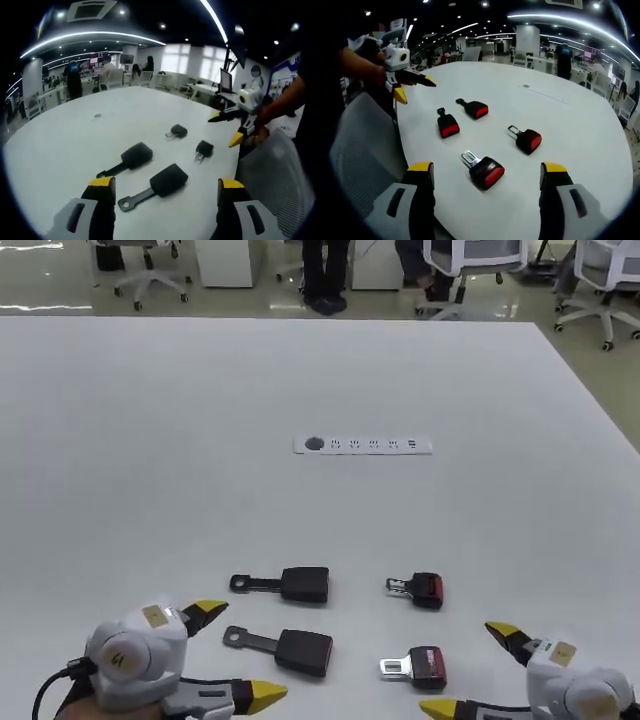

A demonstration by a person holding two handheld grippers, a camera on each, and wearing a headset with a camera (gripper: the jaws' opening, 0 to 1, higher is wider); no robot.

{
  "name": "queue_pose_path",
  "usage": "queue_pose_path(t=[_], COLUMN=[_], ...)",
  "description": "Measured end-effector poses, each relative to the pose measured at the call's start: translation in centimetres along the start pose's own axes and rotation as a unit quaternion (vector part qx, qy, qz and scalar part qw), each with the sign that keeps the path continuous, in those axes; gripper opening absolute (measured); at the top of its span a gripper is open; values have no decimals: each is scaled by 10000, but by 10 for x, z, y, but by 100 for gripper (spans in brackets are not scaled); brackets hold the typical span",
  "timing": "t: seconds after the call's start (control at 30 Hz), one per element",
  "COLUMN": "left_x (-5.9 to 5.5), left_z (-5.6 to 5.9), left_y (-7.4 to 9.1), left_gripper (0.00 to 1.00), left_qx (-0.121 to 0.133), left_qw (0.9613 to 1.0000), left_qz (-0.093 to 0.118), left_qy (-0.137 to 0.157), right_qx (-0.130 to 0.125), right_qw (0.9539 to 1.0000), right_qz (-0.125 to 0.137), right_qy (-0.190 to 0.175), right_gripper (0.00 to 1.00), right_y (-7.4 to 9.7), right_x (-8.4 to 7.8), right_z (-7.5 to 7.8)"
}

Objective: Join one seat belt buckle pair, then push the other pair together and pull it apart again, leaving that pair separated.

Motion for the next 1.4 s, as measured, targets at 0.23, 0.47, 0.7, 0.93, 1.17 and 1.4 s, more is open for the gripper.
queue_pose_path(t=[0.23,0.47,0.7,0.93,1.17,1.4], left_x=[-7,-11,-20,-22,-25,-36], left_z=[-5,-7,-5,4,6,1], left_y=[-11,-23,-37,-51,-64,-76], left_gripper=[83,79,74,73,70,63], left_qx=[-214,-416,-737,-1135,-1546,-2013], left_qw=[9996,9985,9951,9880,9779,9613], left_qz=[-166,-309,-580,-849,-1108,-1408], left_qy=[-109,-179,-329,-614,-866,-1249], right_qx=[253,635,971,1304,1613,1931], right_qw=[9996,9968,9930,9869,9807,9706], right_qz=[-127,-370,-535,-771,-928,-1188], right_qy=[79,327,402,549,592,813], right_gripper=[82,77,74,72,68,62], right_y=[-12,-22,-32,-39,-47,-53], right_x=[-4,-9,-16,-22,-28,-33], right_z=[5,2,1,2,6,4])
Point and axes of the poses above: the centre of the closed fingertips' face, and the gripper's own axes: y roughly backward along the fingers, z roughly to its right, x roughly out of its top, the point moved 5 cm from there along y, roughly backward along the fingers, and after that the axes turned 12 degrees about z, right-handed, at the moved point
